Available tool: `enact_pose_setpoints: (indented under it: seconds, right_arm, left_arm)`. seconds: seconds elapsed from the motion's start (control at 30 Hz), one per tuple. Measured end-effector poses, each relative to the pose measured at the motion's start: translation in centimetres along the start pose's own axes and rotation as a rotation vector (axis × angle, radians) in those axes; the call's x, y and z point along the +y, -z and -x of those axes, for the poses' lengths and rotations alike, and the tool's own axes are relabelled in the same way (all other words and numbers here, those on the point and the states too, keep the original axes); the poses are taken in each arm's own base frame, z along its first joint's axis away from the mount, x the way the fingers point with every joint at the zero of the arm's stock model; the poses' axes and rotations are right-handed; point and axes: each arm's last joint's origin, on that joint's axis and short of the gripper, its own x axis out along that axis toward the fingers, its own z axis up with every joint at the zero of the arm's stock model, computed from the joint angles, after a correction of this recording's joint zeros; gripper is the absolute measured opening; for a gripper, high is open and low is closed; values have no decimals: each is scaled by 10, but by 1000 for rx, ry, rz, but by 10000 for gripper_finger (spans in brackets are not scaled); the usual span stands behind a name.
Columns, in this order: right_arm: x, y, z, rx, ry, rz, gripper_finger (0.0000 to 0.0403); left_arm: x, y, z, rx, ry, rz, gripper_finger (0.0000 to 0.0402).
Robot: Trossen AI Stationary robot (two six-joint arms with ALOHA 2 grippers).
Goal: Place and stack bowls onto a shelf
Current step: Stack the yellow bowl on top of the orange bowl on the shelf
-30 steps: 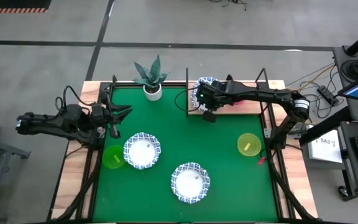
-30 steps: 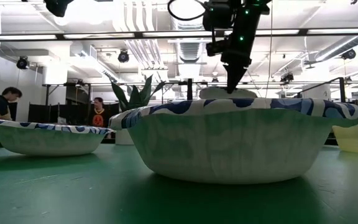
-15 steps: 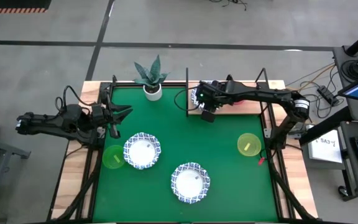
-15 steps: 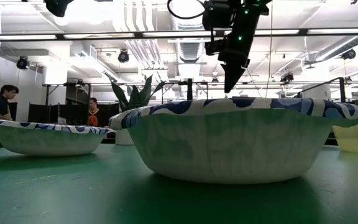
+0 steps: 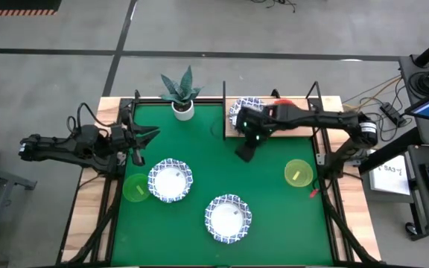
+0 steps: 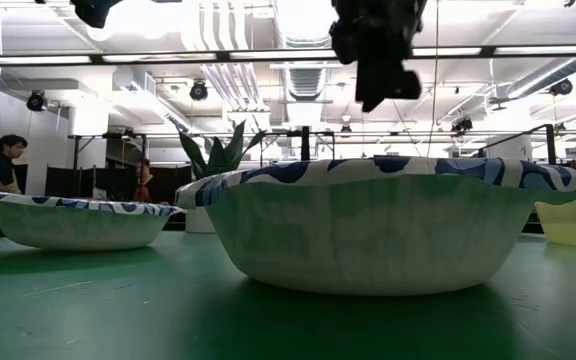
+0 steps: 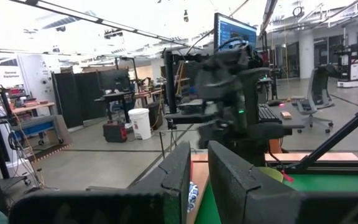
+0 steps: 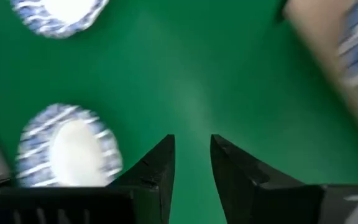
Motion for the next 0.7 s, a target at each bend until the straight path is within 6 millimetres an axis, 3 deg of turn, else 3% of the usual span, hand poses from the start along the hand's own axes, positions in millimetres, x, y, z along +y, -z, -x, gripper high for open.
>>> enact_pose_setpoints:
  seconds: [0.13, 0.3, 0.43, 0.7]
  right_arm:
    - [22, 29, -5, 153, 58, -110, 124]
    - [35, 71, -9, 277, 341, -224, 175]
    - [36, 94, -15, 312, 474, -331, 194]
    - [24, 123, -42, 355, 585, -407, 190]
  left_arm:
    - [0, 1, 0, 5, 1, -2, 40]
    - [0, 1, 0, 9, 2, -3, 40]
    - [0, 1, 0, 11, 3, -4, 40]
    - [-1, 1, 0, 13, 3, -5, 40]
